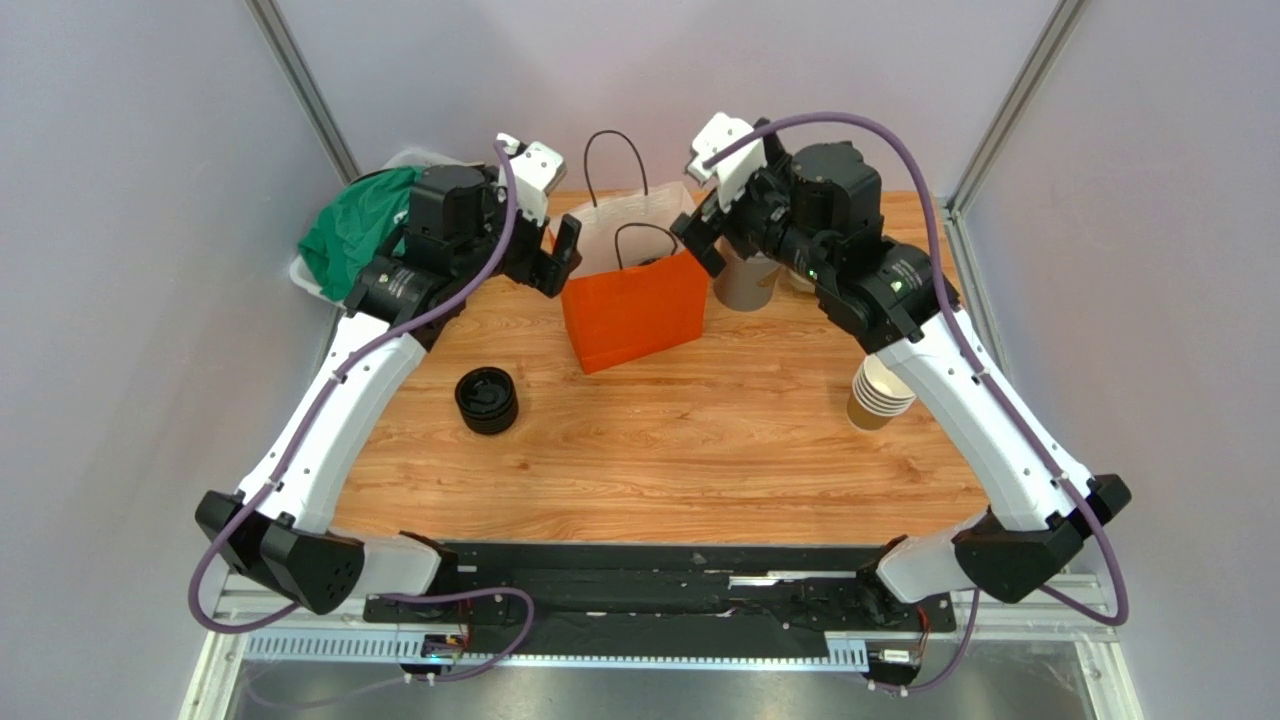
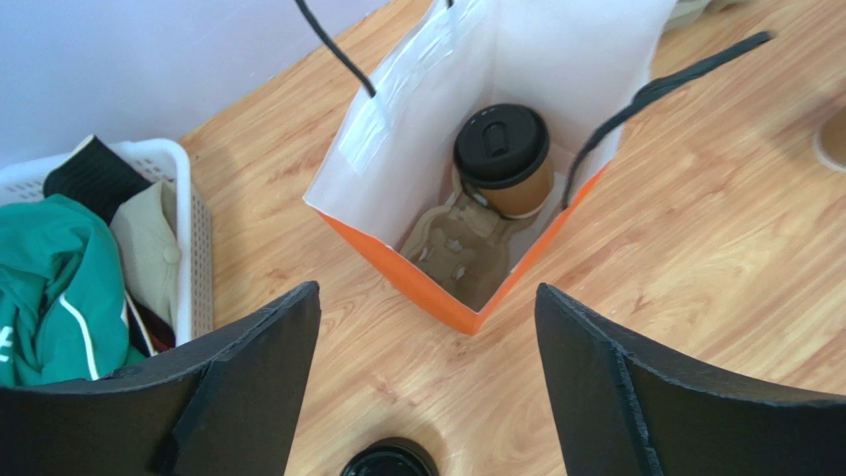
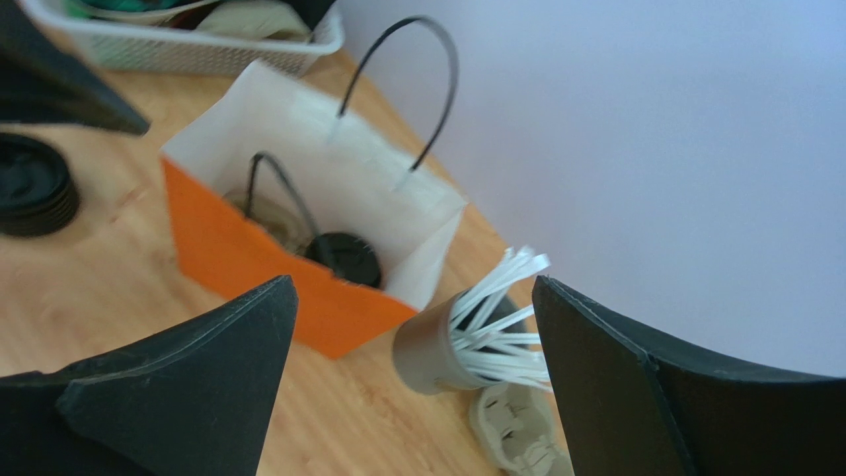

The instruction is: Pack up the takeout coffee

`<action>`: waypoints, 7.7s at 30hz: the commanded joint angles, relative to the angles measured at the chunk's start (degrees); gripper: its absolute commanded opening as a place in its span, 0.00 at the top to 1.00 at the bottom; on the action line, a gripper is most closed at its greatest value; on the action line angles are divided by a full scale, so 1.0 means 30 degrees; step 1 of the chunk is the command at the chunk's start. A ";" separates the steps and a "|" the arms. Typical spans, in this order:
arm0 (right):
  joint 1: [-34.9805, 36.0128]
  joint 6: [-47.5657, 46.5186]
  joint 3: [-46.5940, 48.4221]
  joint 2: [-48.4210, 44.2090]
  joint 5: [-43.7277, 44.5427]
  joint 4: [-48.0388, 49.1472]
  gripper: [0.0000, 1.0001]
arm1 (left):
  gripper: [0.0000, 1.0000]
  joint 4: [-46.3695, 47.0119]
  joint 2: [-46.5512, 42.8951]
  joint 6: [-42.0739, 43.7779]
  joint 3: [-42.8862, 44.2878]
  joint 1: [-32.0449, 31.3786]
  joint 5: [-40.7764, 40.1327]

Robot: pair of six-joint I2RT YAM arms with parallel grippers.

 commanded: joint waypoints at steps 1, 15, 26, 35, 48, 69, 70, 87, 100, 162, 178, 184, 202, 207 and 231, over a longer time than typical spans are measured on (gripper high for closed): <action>-0.0033 0.0298 -0.2493 -0.0911 -0.3579 -0.0679 0.04 | 0.07 0.0217 -0.1404 0.0133 -0.0054 -0.0038 0.1343; -0.1379 0.0415 -0.3734 0.0490 -0.5251 0.1284 0.17 | 0.04 -0.2922 -0.5155 0.2566 -0.1017 0.0517 0.2605; -0.1703 0.0971 -0.0891 0.3334 -0.7949 -0.0064 0.40 | 0.03 -0.2072 -0.5977 0.1687 -0.2279 0.2628 0.4216; -0.1703 0.1265 -0.0801 0.3454 -0.7860 -0.0152 0.92 | 0.03 -0.1397 -0.6475 0.0984 -0.3305 0.3858 0.5416; -0.1236 0.2494 -0.3201 0.0294 -0.6224 0.1223 1.00 | 0.02 -0.0900 -0.6680 0.0427 -0.3979 0.4591 0.6940; 0.2193 0.2583 -0.8652 -0.3958 -0.1709 0.1167 1.00 | 0.01 -0.0694 -0.6709 0.0075 -0.4184 0.4679 0.7586; 0.2367 0.2641 -0.8683 -0.4018 -0.1708 0.1225 1.00 | 0.01 -0.0694 -0.6709 0.0104 -0.4243 0.4708 0.7557; 0.2779 0.3579 -0.7130 -0.4604 -0.2147 0.0376 1.00 | 0.01 -0.0225 -0.6973 -0.0423 -0.4741 0.5441 0.8377; 0.3365 0.3375 -0.8096 -0.4692 -0.2440 0.0550 1.00 | 0.01 0.0096 -0.6973 -0.0599 -0.5122 0.5763 0.8524; -0.5424 0.5367 -0.1359 0.6585 0.1661 0.3541 0.39 | 0.01 0.1180 -0.7441 -0.1653 -0.6206 0.7404 0.9577; -0.5600 0.5250 -0.1271 0.8109 0.2716 0.2895 0.40 | 0.01 0.1561 -0.7588 -0.1917 -0.6528 0.7638 0.9901; -0.5833 0.5162 -0.1300 0.8462 0.2511 0.2895 0.41 | 0.01 0.1649 -0.7676 -0.2063 -0.6616 0.8044 1.0105; -0.5834 0.4488 -0.1681 0.8872 0.1866 0.3833 0.56 | 0.01 0.1942 -0.7706 -0.2356 -0.6850 0.8458 1.0515; -0.5834 0.4429 -0.1827 0.8901 0.2070 0.3979 0.60 | 0.01 0.2001 -0.7617 -0.2356 -0.6822 0.8430 1.0574; -0.5747 0.4312 -0.2032 0.8375 0.2159 0.4185 0.92 | 0.01 0.2060 -0.7764 -0.2356 -0.6939 0.8634 1.0780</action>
